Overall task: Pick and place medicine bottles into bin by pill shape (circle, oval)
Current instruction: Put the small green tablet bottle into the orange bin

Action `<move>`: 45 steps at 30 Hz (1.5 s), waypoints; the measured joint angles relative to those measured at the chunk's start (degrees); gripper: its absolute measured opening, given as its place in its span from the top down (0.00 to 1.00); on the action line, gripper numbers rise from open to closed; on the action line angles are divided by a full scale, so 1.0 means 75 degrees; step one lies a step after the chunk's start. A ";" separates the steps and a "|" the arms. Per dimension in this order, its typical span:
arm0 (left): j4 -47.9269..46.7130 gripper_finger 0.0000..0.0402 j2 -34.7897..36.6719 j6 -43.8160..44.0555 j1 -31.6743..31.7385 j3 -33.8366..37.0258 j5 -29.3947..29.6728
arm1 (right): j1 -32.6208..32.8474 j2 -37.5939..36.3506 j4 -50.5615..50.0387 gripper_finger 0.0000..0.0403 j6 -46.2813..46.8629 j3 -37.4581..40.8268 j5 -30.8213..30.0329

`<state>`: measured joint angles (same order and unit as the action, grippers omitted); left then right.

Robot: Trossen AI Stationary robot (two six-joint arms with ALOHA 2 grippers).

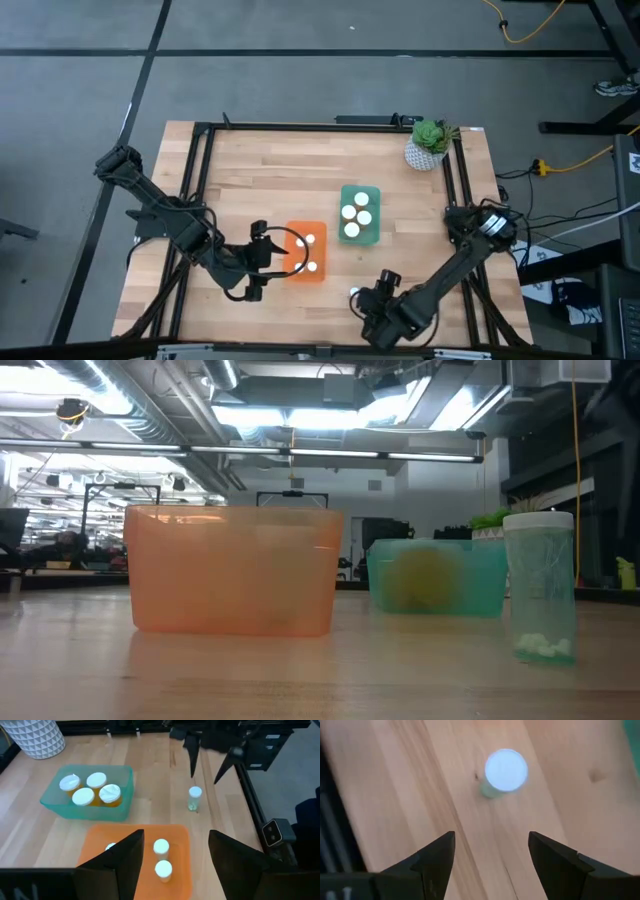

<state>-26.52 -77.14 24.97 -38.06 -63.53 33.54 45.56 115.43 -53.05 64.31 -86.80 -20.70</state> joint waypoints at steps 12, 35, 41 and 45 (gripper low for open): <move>0.0003 0.47 -0.0003 -0.0127 0.0009 0.0000 0.0001 | -0.0523 0.0298 0.0593 0.37 -0.0039 0.0006 -0.0614; 0.0003 0.47 -0.0006 -0.0146 -0.0023 0.0000 -0.0160 | -0.0779 0.0298 0.0725 0.72 -0.0451 0.0004 -0.0686; 0.0003 0.47 -0.0006 -0.0146 -0.0023 0.0000 -0.0169 | -0.0976 0.0284 0.0405 0.72 -0.1509 -0.0810 -0.0740; 0.0003 0.46 -0.0006 -0.0146 -0.0023 0.0000 -0.0171 | -0.1147 0.0272 -0.0041 0.70 -0.2562 -0.1771 -0.1238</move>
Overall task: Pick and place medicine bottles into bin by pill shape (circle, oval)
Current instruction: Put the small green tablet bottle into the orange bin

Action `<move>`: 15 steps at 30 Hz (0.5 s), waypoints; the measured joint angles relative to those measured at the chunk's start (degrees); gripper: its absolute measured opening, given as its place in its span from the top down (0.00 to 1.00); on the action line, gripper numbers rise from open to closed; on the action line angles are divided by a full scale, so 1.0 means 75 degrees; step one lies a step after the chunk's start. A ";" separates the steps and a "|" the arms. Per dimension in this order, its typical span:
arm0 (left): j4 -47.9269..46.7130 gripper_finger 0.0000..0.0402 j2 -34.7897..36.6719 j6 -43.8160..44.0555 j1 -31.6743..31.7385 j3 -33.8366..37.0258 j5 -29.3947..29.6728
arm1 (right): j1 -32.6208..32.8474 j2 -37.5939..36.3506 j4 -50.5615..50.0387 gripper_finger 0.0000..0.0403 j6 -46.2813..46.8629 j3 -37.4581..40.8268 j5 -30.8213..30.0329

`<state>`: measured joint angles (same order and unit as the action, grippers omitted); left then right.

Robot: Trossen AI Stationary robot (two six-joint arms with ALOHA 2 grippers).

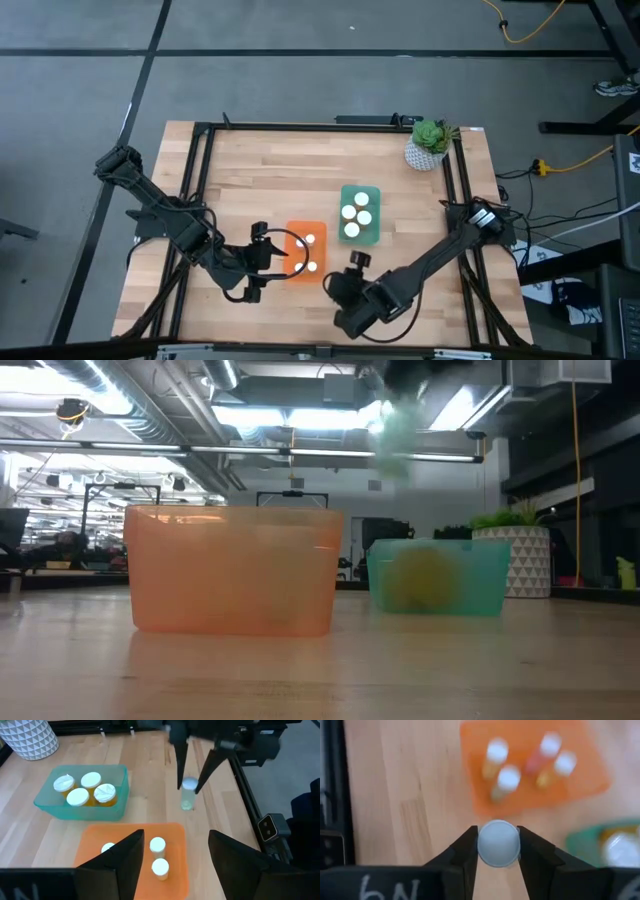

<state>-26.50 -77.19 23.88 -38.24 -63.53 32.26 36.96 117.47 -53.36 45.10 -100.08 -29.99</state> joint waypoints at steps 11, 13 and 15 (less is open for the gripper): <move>0.0000 0.46 0.0000 0.0000 0.0000 0.0000 0.0002 | -0.0822 -0.0017 -0.0087 0.70 -0.1690 -0.0933 -0.0637; 0.0000 0.46 0.0000 0.0003 0.0000 0.0000 0.0002 | -0.1038 -0.0017 -0.0015 0.70 -0.1644 -0.0664 -0.0465; 0.0000 0.46 0.0000 0.0000 -0.0003 0.0000 0.0002 | -0.1252 -0.0006 0.0108 0.70 -0.1650 -0.0391 -0.0220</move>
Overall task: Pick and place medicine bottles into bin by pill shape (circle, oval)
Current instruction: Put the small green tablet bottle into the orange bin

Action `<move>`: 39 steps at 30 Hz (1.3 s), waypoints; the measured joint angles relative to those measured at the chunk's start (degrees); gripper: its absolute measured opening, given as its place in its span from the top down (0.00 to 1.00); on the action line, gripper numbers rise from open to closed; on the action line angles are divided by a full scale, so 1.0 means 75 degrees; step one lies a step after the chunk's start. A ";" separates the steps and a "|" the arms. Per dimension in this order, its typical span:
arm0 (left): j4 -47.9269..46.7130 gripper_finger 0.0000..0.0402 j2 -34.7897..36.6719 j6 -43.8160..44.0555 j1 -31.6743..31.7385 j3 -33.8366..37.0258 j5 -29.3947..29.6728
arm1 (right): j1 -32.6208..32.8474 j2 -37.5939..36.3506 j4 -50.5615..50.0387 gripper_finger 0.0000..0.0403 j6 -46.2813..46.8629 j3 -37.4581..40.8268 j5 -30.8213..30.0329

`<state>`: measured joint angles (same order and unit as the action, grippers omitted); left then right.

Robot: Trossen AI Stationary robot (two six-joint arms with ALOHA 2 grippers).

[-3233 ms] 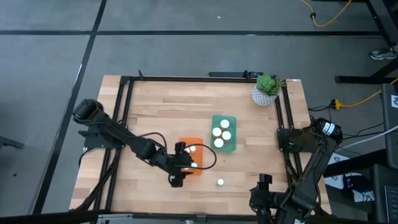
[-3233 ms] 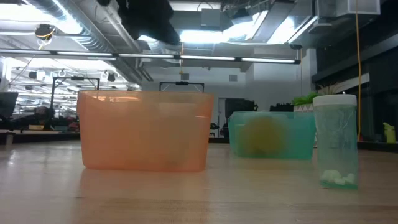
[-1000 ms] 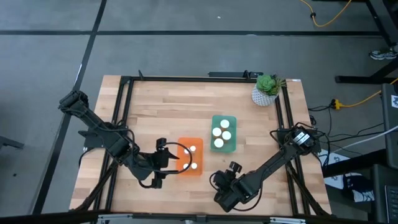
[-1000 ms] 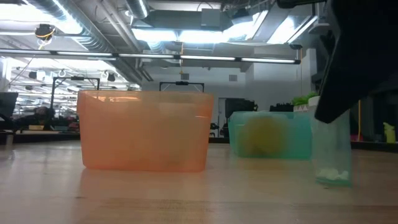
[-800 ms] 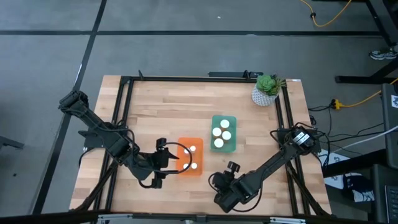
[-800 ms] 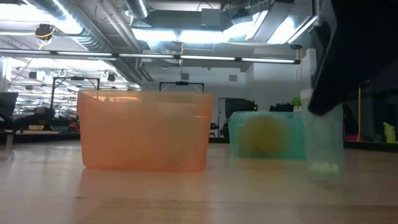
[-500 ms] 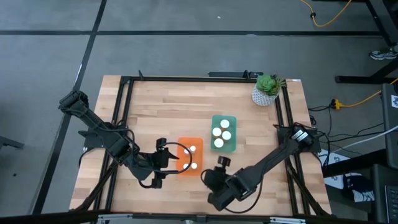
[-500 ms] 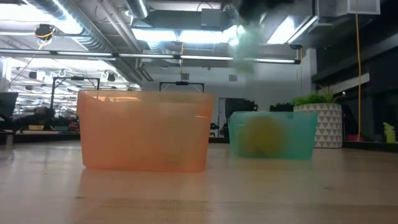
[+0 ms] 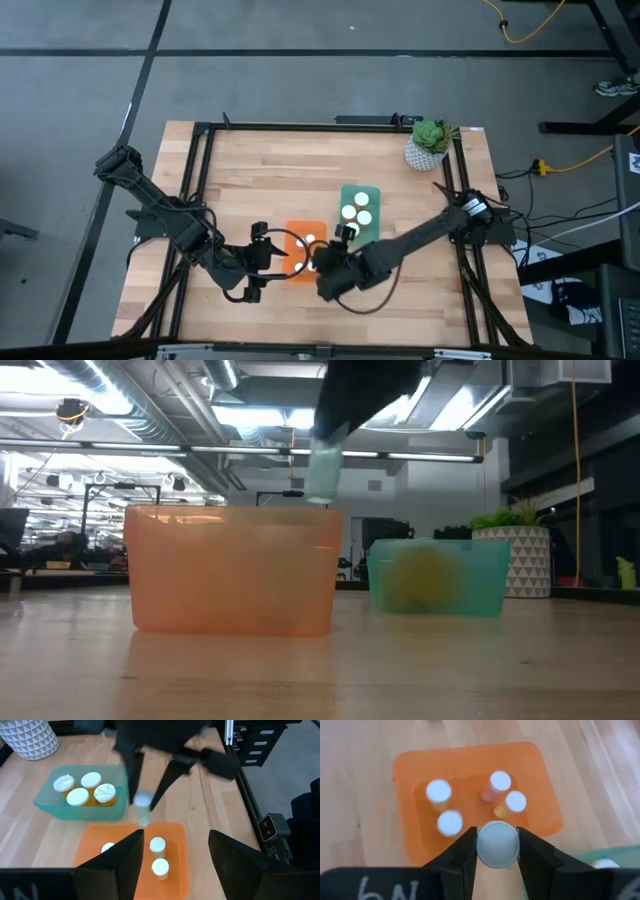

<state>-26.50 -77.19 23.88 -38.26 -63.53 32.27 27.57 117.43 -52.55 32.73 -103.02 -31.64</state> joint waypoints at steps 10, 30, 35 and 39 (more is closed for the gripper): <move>-0.0004 0.47 0.0000 -0.0002 0.0000 0.0000 0.0003 | -0.0694 0.0002 0.1538 0.70 -0.0410 0.1116 0.0961; -0.0003 0.46 0.0000 -0.0008 0.0000 0.0000 0.0003 | -0.1145 0.0009 0.3091 0.70 -0.0693 0.2398 0.1657; -0.0003 0.46 0.0000 -0.0009 0.0000 0.0000 0.0004 | -0.1159 0.0009 0.3133 0.70 -0.0655 0.2404 0.1700; -0.0003 0.46 0.0000 -0.0009 0.0000 0.0000 0.0005 | -0.1157 0.0007 0.3226 0.68 -0.0629 0.2404 0.1708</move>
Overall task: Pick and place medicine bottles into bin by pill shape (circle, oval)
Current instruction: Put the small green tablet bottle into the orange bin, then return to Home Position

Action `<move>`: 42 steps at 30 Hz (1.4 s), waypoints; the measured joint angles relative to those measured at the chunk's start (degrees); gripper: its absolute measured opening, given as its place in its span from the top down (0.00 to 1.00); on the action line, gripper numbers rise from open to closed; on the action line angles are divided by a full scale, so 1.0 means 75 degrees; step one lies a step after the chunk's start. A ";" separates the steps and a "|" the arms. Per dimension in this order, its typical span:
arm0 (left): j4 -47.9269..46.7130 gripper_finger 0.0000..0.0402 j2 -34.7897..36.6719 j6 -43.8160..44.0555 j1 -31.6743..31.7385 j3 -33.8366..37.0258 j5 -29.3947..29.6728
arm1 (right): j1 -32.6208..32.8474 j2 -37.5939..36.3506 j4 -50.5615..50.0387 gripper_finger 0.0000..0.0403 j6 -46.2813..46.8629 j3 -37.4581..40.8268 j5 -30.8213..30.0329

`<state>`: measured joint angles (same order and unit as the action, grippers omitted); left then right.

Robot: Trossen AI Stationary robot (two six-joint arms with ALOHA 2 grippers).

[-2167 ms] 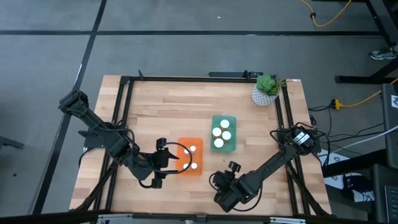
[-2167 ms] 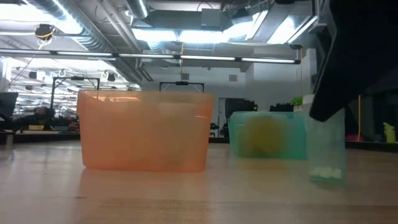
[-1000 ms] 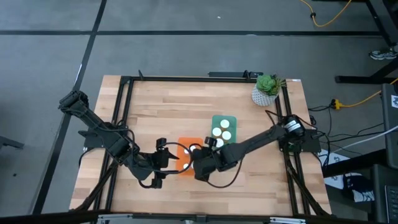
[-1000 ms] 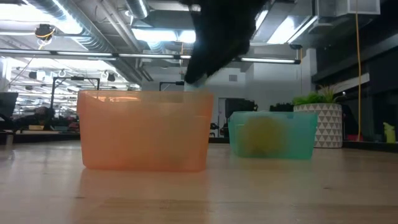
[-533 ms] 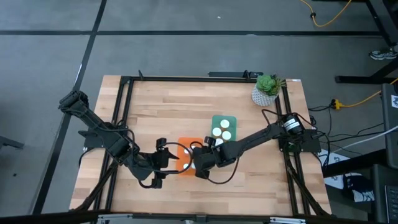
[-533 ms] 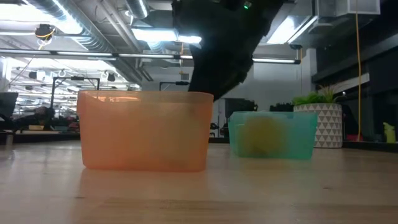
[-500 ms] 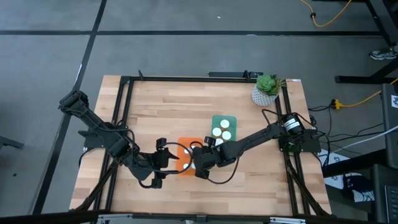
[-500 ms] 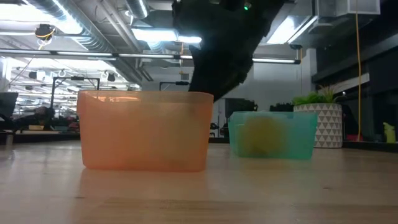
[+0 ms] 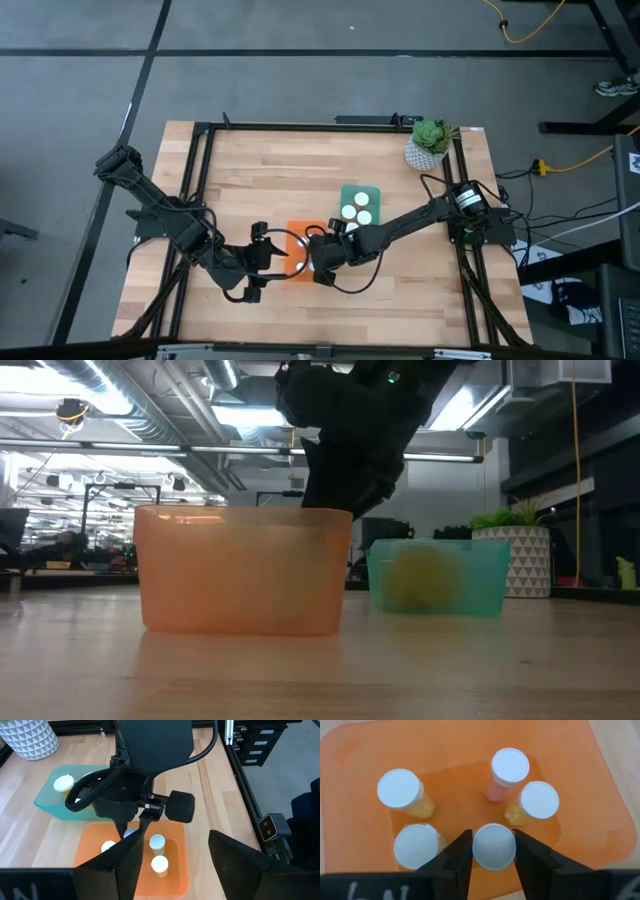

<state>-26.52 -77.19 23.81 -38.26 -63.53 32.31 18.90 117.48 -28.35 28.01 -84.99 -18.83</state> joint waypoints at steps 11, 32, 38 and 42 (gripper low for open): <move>0.0000 0.46 0.0000 -0.0001 0.0000 0.0000 0.0001 | 0.0000 0.0000 -0.0013 0.58 -0.0003 0.0000 0.0006; 0.0000 0.46 0.0000 -0.0003 0.0000 0.0000 0.0000 | 0.0157 0.0001 -0.1739 0.56 0.0109 -0.1573 -0.0302; 0.0000 0.46 -0.0002 -0.0003 -0.0002 0.0000 0.0001 | 0.0706 -0.0002 -0.2630 0.56 0.0137 -0.2465 -0.0271; 0.0000 0.46 0.0000 -0.0003 0.0000 0.0000 0.0000 | 0.1110 -0.0002 -0.3227 0.56 -0.0132 -0.3069 0.0098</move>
<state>-26.52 -77.19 23.79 -38.26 -63.53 32.31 27.22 117.47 -52.56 27.02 -108.01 -18.09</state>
